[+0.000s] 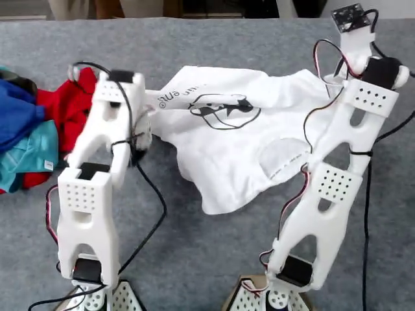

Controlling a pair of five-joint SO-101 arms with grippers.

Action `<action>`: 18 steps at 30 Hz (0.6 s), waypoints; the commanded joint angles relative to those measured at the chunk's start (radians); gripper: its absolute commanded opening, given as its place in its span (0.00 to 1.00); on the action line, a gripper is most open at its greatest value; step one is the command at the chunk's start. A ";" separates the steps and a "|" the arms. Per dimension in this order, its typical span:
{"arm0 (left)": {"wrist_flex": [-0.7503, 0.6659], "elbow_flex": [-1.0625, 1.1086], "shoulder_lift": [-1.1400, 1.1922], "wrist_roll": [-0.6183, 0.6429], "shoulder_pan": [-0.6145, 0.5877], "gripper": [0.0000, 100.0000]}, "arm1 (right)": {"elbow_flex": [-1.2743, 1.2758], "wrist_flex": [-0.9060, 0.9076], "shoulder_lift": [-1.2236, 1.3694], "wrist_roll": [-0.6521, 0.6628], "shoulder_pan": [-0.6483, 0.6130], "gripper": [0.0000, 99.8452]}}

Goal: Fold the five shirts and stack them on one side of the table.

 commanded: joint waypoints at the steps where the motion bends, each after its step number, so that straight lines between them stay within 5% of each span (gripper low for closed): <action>1: 0.012 0.115 -0.059 -0.038 0.038 0.02 | 0.007 0.023 -0.013 0.046 0.007 0.00; 9: -0.003 0.026 -0.328 -0.032 0.060 0.02 | 0.180 0.021 -0.045 0.077 0.048 0.00; 18: -0.430 -0.054 -0.269 0.273 0.270 0.02 | 0.188 0.014 -0.045 0.015 0.004 0.00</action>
